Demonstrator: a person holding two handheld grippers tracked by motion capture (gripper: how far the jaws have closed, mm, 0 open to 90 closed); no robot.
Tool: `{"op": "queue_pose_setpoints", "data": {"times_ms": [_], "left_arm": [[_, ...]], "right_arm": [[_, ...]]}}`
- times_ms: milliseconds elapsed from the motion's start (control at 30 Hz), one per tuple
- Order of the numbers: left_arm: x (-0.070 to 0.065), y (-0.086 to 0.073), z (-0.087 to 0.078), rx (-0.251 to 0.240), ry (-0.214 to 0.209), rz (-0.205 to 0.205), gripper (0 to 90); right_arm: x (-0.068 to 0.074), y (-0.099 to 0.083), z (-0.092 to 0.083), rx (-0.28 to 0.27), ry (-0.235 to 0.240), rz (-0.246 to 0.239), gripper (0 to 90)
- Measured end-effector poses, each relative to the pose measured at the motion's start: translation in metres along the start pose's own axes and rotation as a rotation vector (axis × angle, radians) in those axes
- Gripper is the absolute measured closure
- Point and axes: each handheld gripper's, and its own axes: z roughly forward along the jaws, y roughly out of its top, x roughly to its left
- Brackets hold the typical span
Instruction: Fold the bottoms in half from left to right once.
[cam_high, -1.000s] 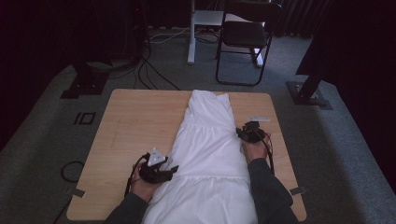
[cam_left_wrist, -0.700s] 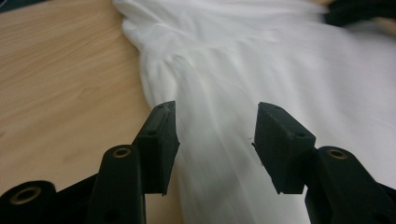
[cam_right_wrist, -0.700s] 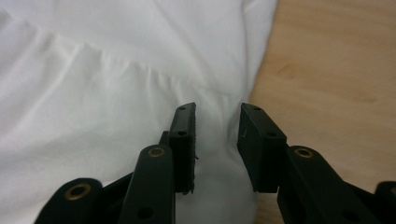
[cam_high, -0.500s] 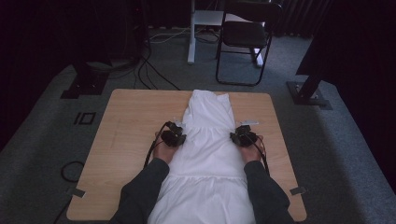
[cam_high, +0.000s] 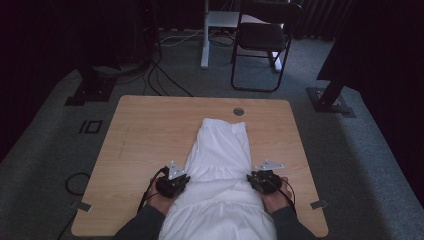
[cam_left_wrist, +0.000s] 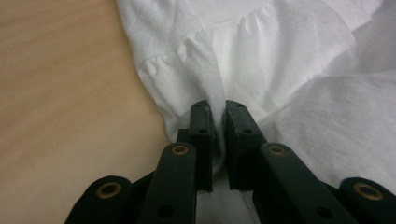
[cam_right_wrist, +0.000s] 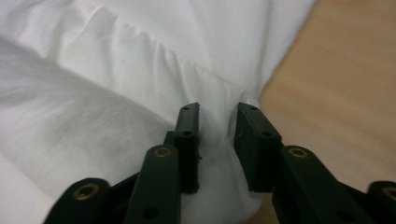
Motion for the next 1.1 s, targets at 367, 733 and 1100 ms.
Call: {"op": "queue_pose_setpoints", "data": {"times_ms": [367, 733, 1100], "left_arm": [[-0.001, 0.001, 0.003, -0.013, 0.015, 0.012, 75.9], [0.001, -0.002, 0.002, -0.029, 0.005, -0.004, 65.9], [-0.003, -0.002, 0.003, -0.033, -0.029, -0.002, 61.3]], "right_arm": [[-0.044, 0.082, 0.021, -0.172, 0.052, 0.068, 66.3], [-0.054, 0.13, 0.095, -0.065, 0.136, 0.199, 68.4], [-0.05, 0.135, 0.04, -0.152, -0.228, -0.016, 85.5]]}}
